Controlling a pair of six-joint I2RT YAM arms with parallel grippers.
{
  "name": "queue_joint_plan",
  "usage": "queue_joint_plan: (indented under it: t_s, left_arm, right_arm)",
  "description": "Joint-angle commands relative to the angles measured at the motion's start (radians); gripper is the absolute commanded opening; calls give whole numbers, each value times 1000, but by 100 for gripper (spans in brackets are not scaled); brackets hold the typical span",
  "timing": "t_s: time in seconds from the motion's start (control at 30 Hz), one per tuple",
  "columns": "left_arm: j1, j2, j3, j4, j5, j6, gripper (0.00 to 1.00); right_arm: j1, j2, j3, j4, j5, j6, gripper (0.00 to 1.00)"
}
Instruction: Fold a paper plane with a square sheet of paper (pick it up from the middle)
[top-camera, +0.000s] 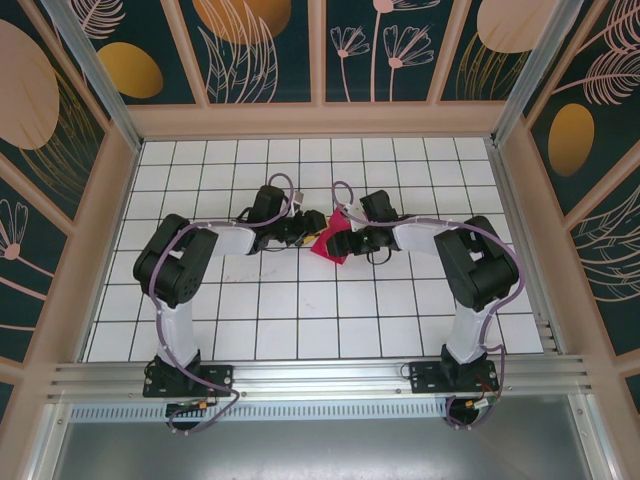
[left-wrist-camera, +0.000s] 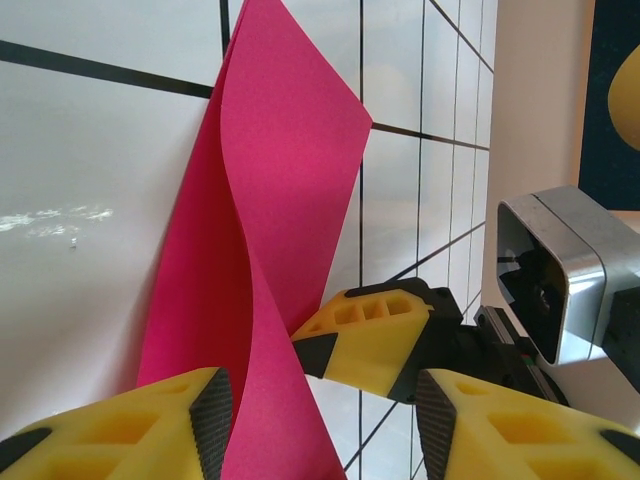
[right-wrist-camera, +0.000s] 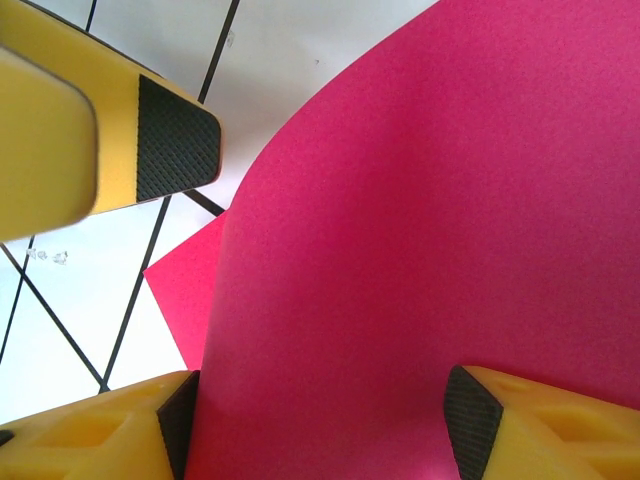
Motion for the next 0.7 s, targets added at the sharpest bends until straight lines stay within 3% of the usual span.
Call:
queue_joint_plan:
  t_s: [0.0,0.37,0.67]
  left_arm:
    - [-10,34,38,-12,30,9,52]
    - [-20,86,80,-34,64,35,55]
    - [-21,108,77,-30,81,38,46]
  right_arm:
    - [4,81,-39,-88,19,-22,67]
    - [4,63,-44,-85,-15,-37,67]
    - [4,-56,-83,-24,-90,-81,75]
